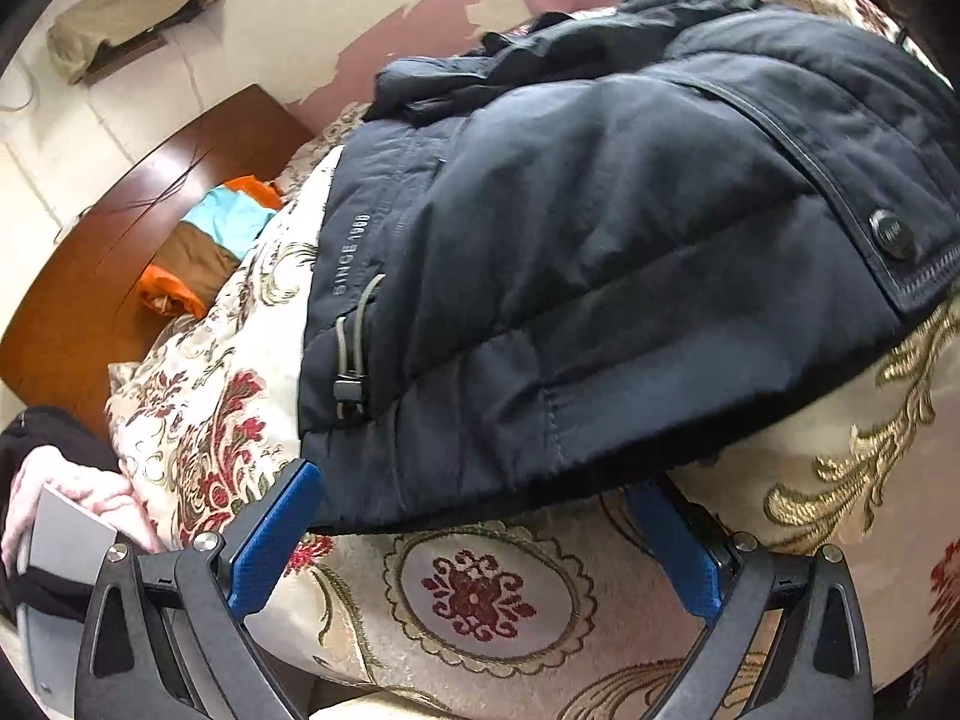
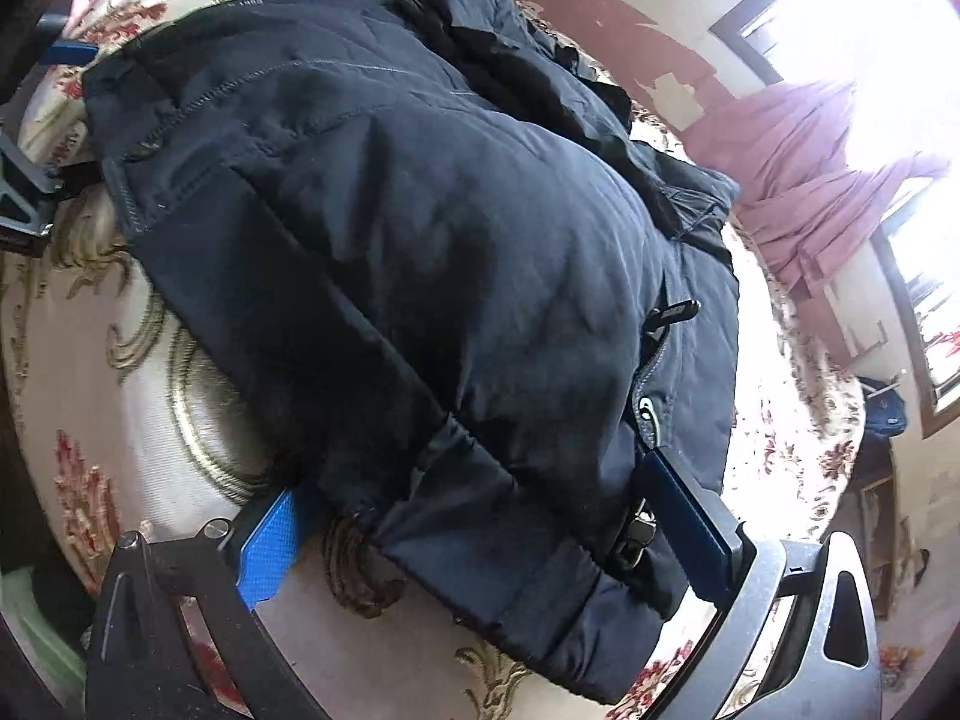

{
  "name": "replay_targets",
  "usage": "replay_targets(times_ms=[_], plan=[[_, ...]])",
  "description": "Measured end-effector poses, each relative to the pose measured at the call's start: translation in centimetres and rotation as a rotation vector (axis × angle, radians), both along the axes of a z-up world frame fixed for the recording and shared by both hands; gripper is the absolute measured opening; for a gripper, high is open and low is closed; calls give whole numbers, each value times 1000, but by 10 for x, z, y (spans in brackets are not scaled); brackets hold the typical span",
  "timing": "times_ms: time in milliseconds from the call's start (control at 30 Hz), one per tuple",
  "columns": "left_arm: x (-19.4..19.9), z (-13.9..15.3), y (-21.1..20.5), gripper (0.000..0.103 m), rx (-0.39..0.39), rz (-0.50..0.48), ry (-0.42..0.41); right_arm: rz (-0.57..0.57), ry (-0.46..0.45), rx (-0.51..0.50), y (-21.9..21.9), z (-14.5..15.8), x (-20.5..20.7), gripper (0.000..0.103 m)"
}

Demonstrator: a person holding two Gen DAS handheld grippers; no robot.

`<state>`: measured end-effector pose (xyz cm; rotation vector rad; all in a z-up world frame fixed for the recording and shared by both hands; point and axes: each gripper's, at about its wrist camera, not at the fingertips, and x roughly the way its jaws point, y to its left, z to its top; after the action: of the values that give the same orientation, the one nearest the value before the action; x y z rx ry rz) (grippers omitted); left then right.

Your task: Fold large clothes

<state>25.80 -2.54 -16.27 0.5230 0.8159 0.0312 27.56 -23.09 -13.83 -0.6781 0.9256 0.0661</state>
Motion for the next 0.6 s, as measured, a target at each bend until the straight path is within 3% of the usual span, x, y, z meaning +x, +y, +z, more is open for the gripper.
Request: replay_targets(times_ms=[267, 400, 500, 600], plan=[[-8, 2, 8, 103, -97, -95, 61, 38, 103, 11, -14, -2, -4, 101], [-6, -6, -4, 103, -2, -73, 43, 0, 39, -166, -8, -15, 1, 101], [-4, -7, -13, 103, 68, -48, -10, 2, 13, -172, -6, -14, 0, 101], [-4, -8, -20, 103, 137, -26, -56, -18, -65, -113, -13, 4, -4, 101]])
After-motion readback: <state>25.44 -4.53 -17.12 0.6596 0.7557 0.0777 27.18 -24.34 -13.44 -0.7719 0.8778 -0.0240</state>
